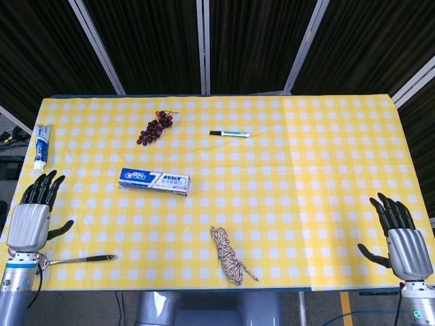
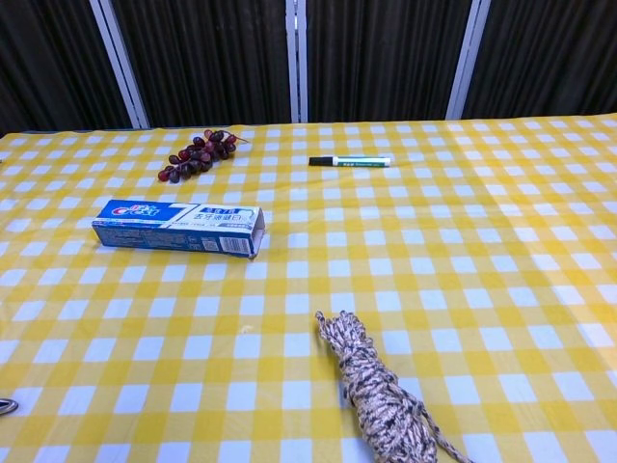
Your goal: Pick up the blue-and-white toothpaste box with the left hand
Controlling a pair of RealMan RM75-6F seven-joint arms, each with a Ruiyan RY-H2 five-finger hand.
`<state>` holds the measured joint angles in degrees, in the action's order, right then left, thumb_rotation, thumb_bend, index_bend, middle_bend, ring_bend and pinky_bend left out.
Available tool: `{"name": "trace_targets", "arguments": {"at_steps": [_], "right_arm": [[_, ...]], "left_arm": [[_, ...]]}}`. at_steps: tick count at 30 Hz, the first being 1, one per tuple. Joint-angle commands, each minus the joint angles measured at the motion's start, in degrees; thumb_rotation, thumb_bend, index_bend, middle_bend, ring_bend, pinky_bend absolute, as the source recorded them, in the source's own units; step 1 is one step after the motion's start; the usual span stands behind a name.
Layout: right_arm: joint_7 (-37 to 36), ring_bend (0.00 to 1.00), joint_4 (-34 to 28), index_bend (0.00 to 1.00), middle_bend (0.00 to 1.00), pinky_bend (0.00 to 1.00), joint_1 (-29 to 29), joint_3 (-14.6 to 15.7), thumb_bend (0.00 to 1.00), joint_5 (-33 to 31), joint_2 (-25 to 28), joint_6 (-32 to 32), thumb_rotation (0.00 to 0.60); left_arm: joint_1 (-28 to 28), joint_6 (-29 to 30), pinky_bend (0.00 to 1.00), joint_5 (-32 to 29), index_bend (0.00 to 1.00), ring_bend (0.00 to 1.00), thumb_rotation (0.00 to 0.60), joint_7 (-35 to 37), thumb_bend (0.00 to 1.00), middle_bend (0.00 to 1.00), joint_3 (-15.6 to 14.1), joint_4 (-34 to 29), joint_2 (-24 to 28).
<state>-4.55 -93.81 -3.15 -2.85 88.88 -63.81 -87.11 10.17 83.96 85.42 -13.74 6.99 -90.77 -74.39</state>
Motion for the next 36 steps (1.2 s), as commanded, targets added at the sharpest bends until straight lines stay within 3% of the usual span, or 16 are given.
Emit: {"name": "trace_targets", "arguments": {"at_steps": [1,11,19,36], "right_arm": [[-0.7,0.0,0.0,0.0,0.0,0.0,-0.1,-0.1,0.08,-0.4,0.3,0.3,0.6],[-4.3,0.0,0.5,0.0,0.0,0.0,-0.4,-0.8,0.08,-2.1,1.3,1.6,0.6],[-7.0,0.0,1.0,0.0,0.0,0.0,-0.6,-1.4,0.08,-3.5,2.0,2.4,0.6],[-9.8,0.0,1.6,0.0,0.0,0.0,-0.7,-2.0,0.09,-4.7,2.8,3.2,0.6]], "left_arm": [[4.4,-5.8,0.2,-2.2,0.16,0.1,0.6,-2.9,0.07,0.03,2.4,0.0,0.4],[16.7,-25.0,0.2,-13.9,0.24,0.15,0.6,-5.6,0.07,0.1,7.9,3.8,-0.9],[24.8,-36.6,0.2,-21.6,0.22,0.15,0.6,-8.2,0.08,0.1,8.6,9.2,-4.8],[33.7,-40.6,0.19,-33.4,0.21,0.15,0.6,-16.1,0.09,0.09,7.0,15.8,-12.7]]}}
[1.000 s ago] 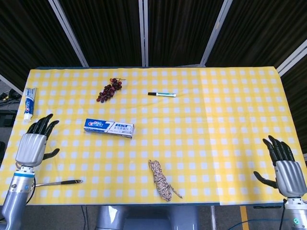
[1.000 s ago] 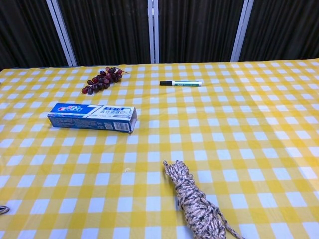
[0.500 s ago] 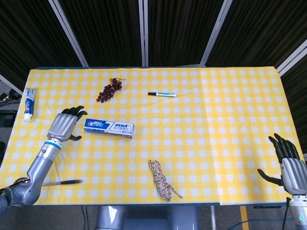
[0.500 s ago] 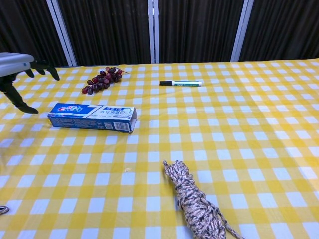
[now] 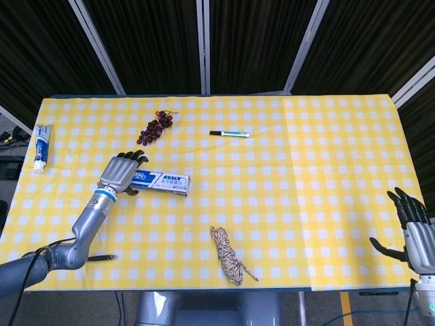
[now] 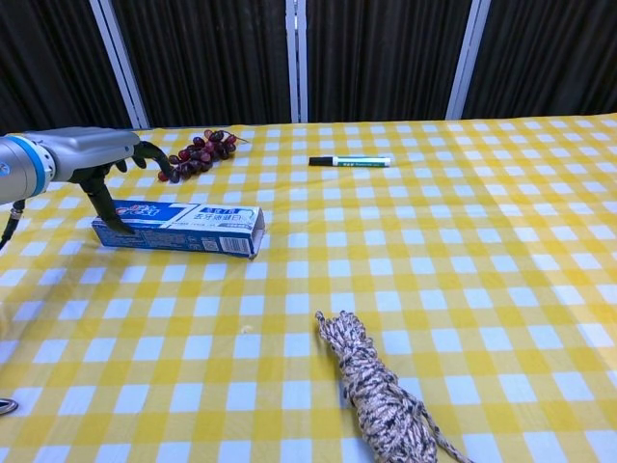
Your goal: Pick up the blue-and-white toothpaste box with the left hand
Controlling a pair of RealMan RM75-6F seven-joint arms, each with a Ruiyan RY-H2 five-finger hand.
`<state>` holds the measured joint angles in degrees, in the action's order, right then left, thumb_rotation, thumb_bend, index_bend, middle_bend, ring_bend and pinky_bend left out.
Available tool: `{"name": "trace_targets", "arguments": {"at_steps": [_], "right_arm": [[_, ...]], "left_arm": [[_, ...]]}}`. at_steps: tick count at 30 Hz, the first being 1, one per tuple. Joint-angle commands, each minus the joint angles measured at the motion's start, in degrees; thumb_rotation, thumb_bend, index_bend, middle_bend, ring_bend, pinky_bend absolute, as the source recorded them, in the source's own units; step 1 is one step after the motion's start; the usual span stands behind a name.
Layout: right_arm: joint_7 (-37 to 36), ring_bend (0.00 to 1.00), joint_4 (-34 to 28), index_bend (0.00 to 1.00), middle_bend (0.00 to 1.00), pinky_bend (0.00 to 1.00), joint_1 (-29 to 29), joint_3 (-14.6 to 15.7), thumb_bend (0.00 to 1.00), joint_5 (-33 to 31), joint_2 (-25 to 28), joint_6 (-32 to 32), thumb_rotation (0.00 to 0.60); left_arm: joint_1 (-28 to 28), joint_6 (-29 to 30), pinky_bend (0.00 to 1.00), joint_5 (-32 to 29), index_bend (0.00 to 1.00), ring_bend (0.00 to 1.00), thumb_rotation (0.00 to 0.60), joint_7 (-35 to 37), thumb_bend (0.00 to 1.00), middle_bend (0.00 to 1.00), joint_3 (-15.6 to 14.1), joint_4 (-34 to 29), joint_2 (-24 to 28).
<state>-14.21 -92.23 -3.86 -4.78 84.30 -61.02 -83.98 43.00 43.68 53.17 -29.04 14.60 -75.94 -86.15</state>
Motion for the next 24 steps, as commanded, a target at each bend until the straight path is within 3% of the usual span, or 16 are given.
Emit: {"name": "trace_targets", "arguments": {"at_steps": [1,12,19,24], "right_arm": [[-0.2,0.0,0.0,0.0,0.0,0.0,0.0,-0.1,0.08,-0.1,0.1,0.0,0.6],[-0.6,0.0,0.2,0.0,0.0,0.0,0.0,-0.1,0.08,-0.1,0.1,0.1,0.6],[-0.9,0.0,0.2,0.0,0.0,0.0,0.1,-0.4,0.08,-0.5,0.3,0.0,0.6],[-1.0,0.0,0.2,0.0,0.0,0.0,0.1,-0.3,0.09,-0.3,0.3,0.0,0.6]], "left_arm": [[1.1,-0.4,0.19,-1.7,0.21,0.15,0.6,-1.0,0.09,0.09,-0.7,1.5,-1.3],[3.6,-0.4,0.21,-4.5,0.25,0.15,0.6,-1.3,0.1,0.11,-2.0,5.6,-5.3],[4.4,1.8,0.4,-3.9,0.52,0.36,0.6,-0.6,0.24,0.36,-2.7,9.9,-9.4],[3.7,4.1,0.41,-1.6,0.55,0.38,0.6,0.8,0.3,0.39,-3.6,12.2,-11.4]]}}
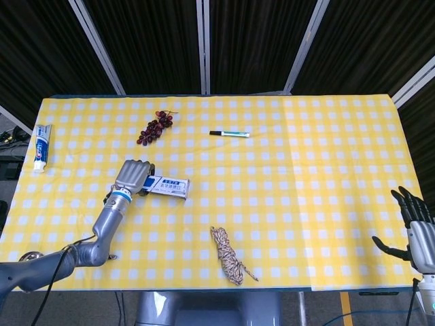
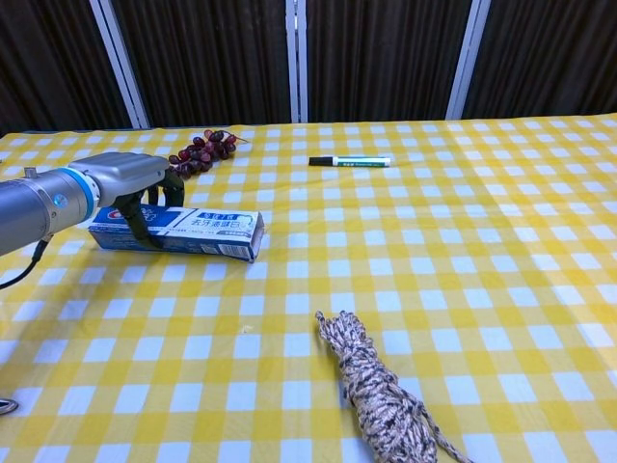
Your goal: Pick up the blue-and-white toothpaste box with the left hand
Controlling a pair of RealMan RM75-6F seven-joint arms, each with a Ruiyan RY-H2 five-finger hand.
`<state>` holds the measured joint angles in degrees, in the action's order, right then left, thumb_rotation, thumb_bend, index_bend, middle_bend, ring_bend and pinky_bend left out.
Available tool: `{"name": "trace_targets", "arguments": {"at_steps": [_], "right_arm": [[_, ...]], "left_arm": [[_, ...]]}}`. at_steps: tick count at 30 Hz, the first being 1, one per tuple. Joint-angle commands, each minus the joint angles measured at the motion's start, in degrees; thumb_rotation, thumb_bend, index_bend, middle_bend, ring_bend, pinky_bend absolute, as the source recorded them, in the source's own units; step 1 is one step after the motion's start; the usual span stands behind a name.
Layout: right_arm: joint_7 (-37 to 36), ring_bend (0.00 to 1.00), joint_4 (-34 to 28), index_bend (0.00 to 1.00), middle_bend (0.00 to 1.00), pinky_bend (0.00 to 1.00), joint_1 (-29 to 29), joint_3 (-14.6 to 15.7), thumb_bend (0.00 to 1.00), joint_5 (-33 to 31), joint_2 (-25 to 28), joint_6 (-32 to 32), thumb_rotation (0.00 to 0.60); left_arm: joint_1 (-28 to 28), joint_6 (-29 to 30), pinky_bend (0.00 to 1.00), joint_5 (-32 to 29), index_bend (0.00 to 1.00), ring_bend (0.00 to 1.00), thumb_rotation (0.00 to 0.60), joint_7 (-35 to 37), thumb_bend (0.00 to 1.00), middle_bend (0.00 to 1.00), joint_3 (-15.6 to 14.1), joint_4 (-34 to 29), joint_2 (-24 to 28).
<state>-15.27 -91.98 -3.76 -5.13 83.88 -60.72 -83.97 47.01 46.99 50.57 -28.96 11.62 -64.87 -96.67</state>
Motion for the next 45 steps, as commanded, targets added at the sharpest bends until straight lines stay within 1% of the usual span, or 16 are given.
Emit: {"name": "trace_targets", "arguments": {"at_steps": [1,4,10,15,18,20,27,32,35,40,45], "right_arm": [[0.1,0.0,-0.1,0.0,0.0,0.0,0.0,0.1,0.08,0.3,0.0,-0.1,0.6],[0.2,0.0,-0.2,0.0,0.0,0.0,0.1,0.1,0.08,0.3,0.0,-0.3,0.6],[0.4,0.0,-0.4,0.0,0.0,0.0,0.2,0.1,0.08,0.5,0.0,-0.5,0.6],[0.1,0.0,-0.7,0.0,0.0,0.0,0.4,0.1,0.08,0.8,0.3,-1.2,0.6],[-0.2,0.0,-0.9,0.0,0.0,0.0,0.6,0.0,0.09,1.0,0.5,-1.5,0.6],[-0.4,0.0,-0.9,0.0,0.0,0.0,0.6,0.0,0.08,1.0,0.6,-1.6,0.6],[-0.3,0.0,-1.1,0.0,0.0,0.0,0.7,0.0,0.08,1.2,0.7,-1.8,0.6],[-0.2,0.0,-1.4,0.0,0.0,0.0,0.8,0.2,0.08,1.8,0.7,-2.2,0.6],[-0.1,0.0,-1.6,0.0,0.0,0.0,0.9,0.3,0.08,2.2,0.8,-2.5,0.6],[0.0,0.0,-1.8,0.0,0.0,0.0,1.1,0.4,0.08,2.7,0.8,-3.1,0.6],[0.5,0.0,-1.9,0.0,0.0,0.0,1.1,0.7,0.08,3.1,0.6,-3.1,0.6]], "left_arm": [[-0.5,1.0,0.41,1.4,0.55,0.38,0.6,1.0,0.3,0.39,-0.7,1.3,-1.0],[-0.8,2.2,0.41,2.8,0.55,0.38,0.6,2.0,0.3,0.39,-0.9,1.3,-0.9],[-1.3,5.4,0.41,6.8,0.55,0.38,0.6,3.4,0.3,0.39,-0.6,-1.5,2.5],[-1.3,7.9,0.41,7.7,0.55,0.38,0.6,2.6,0.3,0.39,1.0,-6.7,7.0],[-1.1,9.2,0.41,8.1,0.55,0.38,0.6,1.2,0.3,0.39,2.0,-10.7,10.3],[-0.9,9.6,0.41,8.5,0.55,0.38,0.6,0.1,0.3,0.39,2.3,-12.2,11.6],[0.5,13.1,0.4,11.6,0.54,0.38,0.6,-9.5,0.3,0.38,2.5,-19.1,19.9],[1.3,16.1,0.39,15.5,0.54,0.38,0.6,-17.0,0.3,0.36,2.0,-22.1,24.9],[1.9,17.3,0.39,18.2,0.53,0.38,0.6,-21.5,0.3,0.36,1.3,-23.1,27.6],[2.2,19.8,0.39,23.0,0.52,0.37,0.6,-26.8,0.3,0.35,0.5,-23.9,31.1],[2.9,20.3,0.39,27.0,0.47,0.34,0.6,-31.2,0.3,0.32,-0.5,-24.7,33.7]]}}
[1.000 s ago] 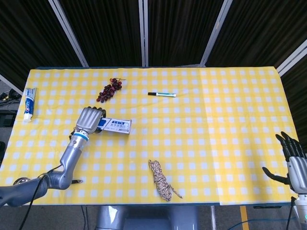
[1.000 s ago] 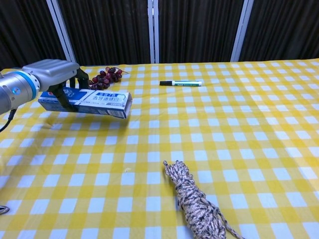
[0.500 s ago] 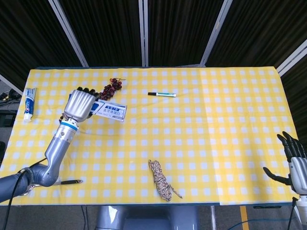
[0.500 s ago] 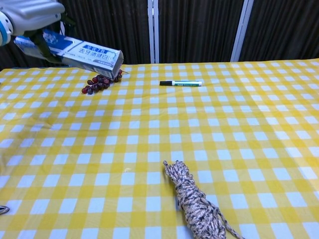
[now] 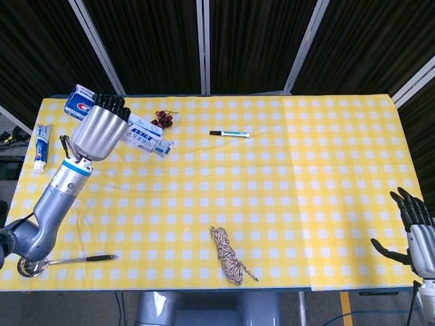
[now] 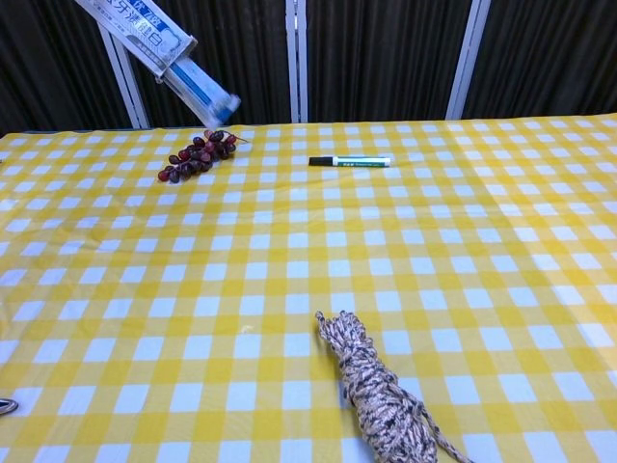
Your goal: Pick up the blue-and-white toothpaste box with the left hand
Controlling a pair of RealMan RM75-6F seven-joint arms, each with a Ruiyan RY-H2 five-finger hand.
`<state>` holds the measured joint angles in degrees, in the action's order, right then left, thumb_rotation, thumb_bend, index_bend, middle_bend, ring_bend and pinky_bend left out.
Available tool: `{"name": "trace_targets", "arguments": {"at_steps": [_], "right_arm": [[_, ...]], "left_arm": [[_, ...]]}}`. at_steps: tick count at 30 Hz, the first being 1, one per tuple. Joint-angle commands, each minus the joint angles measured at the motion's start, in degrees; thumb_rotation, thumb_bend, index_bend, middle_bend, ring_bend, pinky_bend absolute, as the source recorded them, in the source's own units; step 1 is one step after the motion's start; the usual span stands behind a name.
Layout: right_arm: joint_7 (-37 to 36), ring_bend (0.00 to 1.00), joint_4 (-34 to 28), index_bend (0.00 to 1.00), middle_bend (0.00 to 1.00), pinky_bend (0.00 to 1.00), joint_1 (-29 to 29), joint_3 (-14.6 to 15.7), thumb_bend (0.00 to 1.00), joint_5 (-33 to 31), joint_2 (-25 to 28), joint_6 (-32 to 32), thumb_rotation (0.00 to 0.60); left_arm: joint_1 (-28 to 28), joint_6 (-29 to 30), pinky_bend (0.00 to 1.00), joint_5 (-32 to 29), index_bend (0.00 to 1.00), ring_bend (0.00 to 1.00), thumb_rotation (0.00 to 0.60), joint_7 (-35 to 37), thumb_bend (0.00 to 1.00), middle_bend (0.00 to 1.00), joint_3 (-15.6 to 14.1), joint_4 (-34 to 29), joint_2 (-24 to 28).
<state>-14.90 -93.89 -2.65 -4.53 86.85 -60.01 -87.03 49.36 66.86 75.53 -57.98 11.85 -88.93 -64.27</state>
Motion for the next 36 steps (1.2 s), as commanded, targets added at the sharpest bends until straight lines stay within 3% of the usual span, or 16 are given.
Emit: {"name": "trace_targets", "arguments": {"at_steps": [1,6,14,18,19,21,25,28,31,36], "right_arm": [[0.2,0.0,-0.1,0.0,0.0,0.0,0.0,0.1,0.08,0.1,-0.1,0.0,0.6],[0.5,0.0,-0.2,0.0,0.0,0.0,0.0,0.1,0.08,0.2,-0.2,-0.2,0.6],[0.6,0.0,-0.3,0.0,0.0,0.0,0.1,0.2,0.08,0.4,-0.2,-0.3,0.6],[0.9,0.0,-0.4,0.0,0.0,0.0,0.0,0.2,0.08,0.4,-0.2,-0.2,0.6],[1.1,0.0,-0.4,0.0,0.0,0.0,0.0,0.3,0.08,0.5,-0.2,-0.2,0.6],[1.3,0.0,-0.6,0.0,0.0,0.0,0.1,0.4,0.08,0.6,-0.2,-0.3,0.6],[1.2,0.0,-0.6,0.0,0.0,0.0,0.2,0.2,0.08,0.4,-0.2,-0.5,0.6],[1.2,0.0,-0.4,0.0,0.0,0.0,0.1,0.2,0.08,0.1,-0.3,-0.2,0.6],[1.4,0.0,-0.4,0.0,0.0,0.0,0.0,0.2,0.08,0.1,-0.3,-0.1,0.6],[2.0,0.0,-0.4,0.0,0.0,0.0,0.0,0.2,0.08,0.1,-0.5,0.1,0.6]], "left_arm": [[0.7,0.4,0.39,2.7,0.46,0.34,0.6,-2.8,0.3,0.31,-0.8,-0.8,1.8],[1.2,0.7,0.39,5.2,0.44,0.32,0.6,-4.4,0.3,0.3,-0.7,-2.1,3.4],[-0.2,2.3,0.39,4.2,0.44,0.32,0.6,-3.3,0.3,0.3,0.1,-3.7,4.1],[-1.9,1.9,0.39,1.1,0.44,0.32,0.6,1.4,0.3,0.3,0.2,-6.2,3.5],[-3.2,0.4,0.39,-3.0,0.44,0.32,0.6,6.5,0.3,0.3,0.1,-8.9,2.1],[-4.0,-0.6,0.39,-5.8,0.44,0.32,0.6,9.9,0.3,0.3,-0.1,-10.5,0.8],[-5.2,-0.3,0.39,-6.5,0.42,0.31,0.6,14.8,0.3,0.28,-0.9,-10.0,-3.0],[-6.1,-1.2,0.33,-8.5,0.37,0.26,0.6,18.6,0.29,0.24,-1.4,-10.7,-5.2],[-6.7,-1.9,0.26,-9.9,0.29,0.2,0.6,20.9,0.21,0.17,-1.8,-11.9,-6.2],[-8.8,0.8,0.15,-6.2,0.21,0.09,0.6,23.8,0.12,0.05,-3.5,-11.4,-7.6]]}}
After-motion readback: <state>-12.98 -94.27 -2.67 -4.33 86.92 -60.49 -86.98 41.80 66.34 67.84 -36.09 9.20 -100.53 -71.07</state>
